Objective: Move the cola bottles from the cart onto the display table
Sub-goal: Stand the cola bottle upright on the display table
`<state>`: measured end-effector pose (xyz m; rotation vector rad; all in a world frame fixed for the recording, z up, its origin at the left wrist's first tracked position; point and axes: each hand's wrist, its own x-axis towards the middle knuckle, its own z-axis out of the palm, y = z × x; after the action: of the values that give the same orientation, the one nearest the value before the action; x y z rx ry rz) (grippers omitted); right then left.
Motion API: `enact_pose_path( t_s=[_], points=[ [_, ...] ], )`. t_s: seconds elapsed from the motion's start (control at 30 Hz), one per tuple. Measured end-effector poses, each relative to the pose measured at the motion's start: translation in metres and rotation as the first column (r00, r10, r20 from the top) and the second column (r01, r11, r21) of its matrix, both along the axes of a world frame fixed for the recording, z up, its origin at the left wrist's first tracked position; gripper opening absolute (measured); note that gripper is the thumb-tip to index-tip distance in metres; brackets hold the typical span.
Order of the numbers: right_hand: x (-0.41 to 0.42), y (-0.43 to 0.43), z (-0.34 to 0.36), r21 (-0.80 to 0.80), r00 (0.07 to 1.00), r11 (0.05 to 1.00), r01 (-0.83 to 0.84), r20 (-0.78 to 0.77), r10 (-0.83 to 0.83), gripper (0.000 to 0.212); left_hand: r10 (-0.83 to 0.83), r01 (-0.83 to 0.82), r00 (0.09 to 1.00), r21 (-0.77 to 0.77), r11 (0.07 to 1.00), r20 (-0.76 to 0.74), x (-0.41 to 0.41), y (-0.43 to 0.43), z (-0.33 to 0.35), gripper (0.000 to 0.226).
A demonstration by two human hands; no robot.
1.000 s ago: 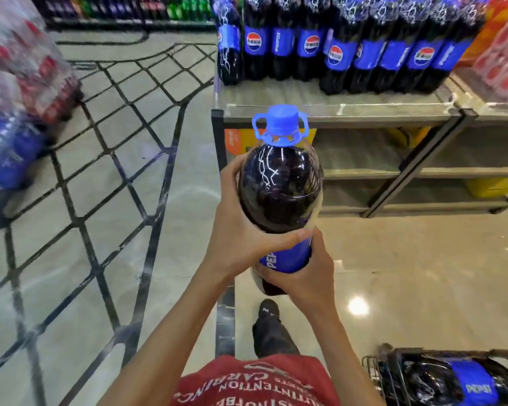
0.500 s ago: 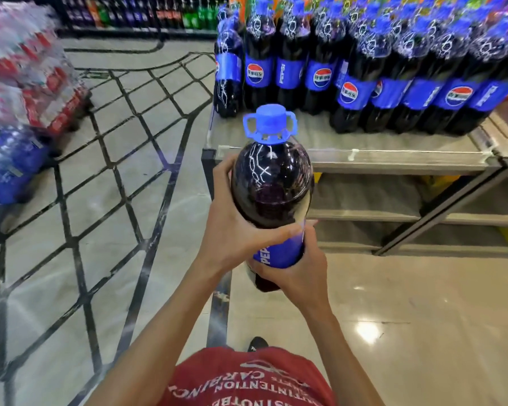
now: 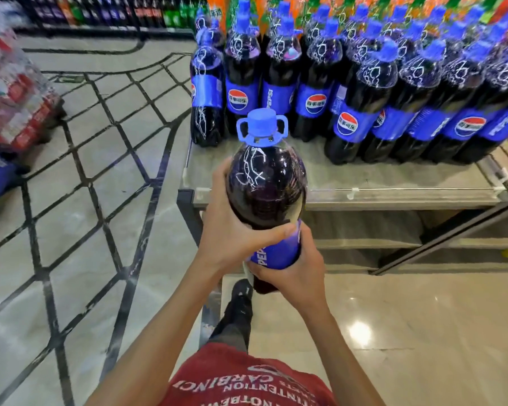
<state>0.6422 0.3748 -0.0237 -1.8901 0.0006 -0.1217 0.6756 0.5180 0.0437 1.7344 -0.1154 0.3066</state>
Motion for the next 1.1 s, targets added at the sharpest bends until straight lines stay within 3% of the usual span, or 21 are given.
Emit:
enact_pose_path(
  t_s=[0.5, 1.1],
  points=[
    [0.195, 0.010, -0.015, -0.032, 0.986, 0.986, 0.162, -0.045, -0.163, 0.075, -0.220, 0.219, 0.975, -0.015, 0.976, -0.021, 0.221, 0.007, -0.015, 0.117],
    [0.314, -0.049, -0.051, 0.007, 0.969, 0.972, 0.235, -0.078, -0.234, 0.076, -0.302, 0.301, 0.953, 0.046, 0.953, 0.031, 0.338, -0.060, -0.040, 0.117]
  ],
)
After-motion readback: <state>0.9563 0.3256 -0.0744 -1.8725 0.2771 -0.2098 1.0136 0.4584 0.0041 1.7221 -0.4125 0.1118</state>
